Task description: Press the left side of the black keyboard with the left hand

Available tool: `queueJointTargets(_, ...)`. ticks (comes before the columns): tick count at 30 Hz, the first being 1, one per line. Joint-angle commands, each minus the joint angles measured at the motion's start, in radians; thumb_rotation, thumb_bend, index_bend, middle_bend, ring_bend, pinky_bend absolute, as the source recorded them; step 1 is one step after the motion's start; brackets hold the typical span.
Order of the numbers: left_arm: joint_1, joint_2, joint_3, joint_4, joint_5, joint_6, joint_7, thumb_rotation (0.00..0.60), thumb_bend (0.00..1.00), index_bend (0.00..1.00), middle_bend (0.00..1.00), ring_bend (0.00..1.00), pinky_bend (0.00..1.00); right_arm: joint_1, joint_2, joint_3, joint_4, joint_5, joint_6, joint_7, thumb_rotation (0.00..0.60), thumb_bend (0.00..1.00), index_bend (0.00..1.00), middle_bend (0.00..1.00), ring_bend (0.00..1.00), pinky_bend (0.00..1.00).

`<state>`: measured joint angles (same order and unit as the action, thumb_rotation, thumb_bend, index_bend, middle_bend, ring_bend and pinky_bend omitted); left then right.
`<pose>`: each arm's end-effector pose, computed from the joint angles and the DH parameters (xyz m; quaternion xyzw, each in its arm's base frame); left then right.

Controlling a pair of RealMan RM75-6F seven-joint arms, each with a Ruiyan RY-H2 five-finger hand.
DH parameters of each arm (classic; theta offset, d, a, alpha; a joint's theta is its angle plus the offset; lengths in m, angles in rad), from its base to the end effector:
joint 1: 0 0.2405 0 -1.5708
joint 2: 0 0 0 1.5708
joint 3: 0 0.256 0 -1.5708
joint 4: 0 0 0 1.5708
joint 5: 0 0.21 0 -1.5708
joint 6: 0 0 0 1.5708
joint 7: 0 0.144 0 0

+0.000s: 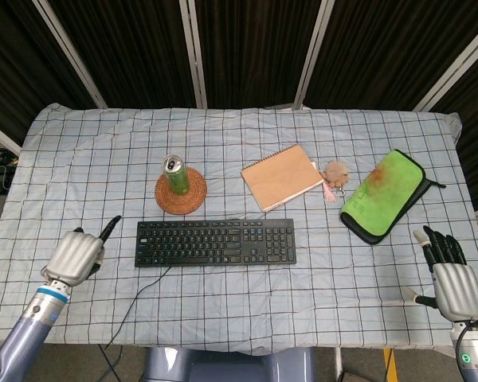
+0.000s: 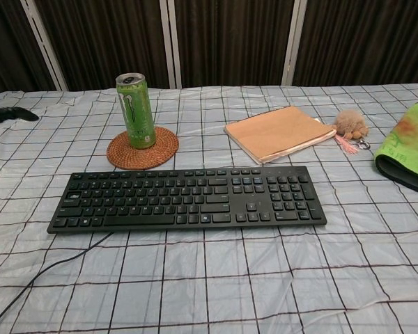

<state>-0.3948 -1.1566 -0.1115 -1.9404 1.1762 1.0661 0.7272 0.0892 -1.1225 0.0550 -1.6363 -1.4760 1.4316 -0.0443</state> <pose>-0.2107 0.2466 0.0798 -0.7660 -0.3231 -0.2368 0.5027 -0.3105 -0.1828 0.1505 0.6013 -0.4010 0.3682 0.5849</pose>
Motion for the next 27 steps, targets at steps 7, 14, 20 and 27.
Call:
queueJointTargets(7,-0.291,-0.043,-0.006,-0.118,-0.501,-0.120,0.286,0.600,0.74,0.00,0.77,0.66,0.47,0.002,-0.001,0.001,0.001,0.001,-0.002,0.010,0.600,0.08,0.05,0.00,0.00,0.00)
queueJointTargets(14,-0.375,-0.079,0.020,-0.117,-0.610,-0.095,0.331,0.600,0.74,0.00,0.77,0.66,0.47,0.001,0.000,0.002,-0.001,0.004,-0.003,0.013,0.600,0.08,0.05,0.00,0.00,0.00)
queueJointTargets(20,-0.436,-0.120,0.036,-0.093,-0.687,-0.070,0.345,0.600,0.76,0.00,0.77,0.66,0.47,0.001,0.002,0.003,-0.004,0.009,-0.004,0.017,0.600,0.08,0.05,0.00,0.00,0.00)
queueJointTargets(27,-0.501,-0.172,0.054,-0.057,-0.766,-0.052,0.364,0.600,0.76,0.00,0.77,0.66,0.47,0.001,0.003,0.003,-0.006,0.009,-0.006,0.019,0.600,0.08,0.05,0.00,0.00,0.00)
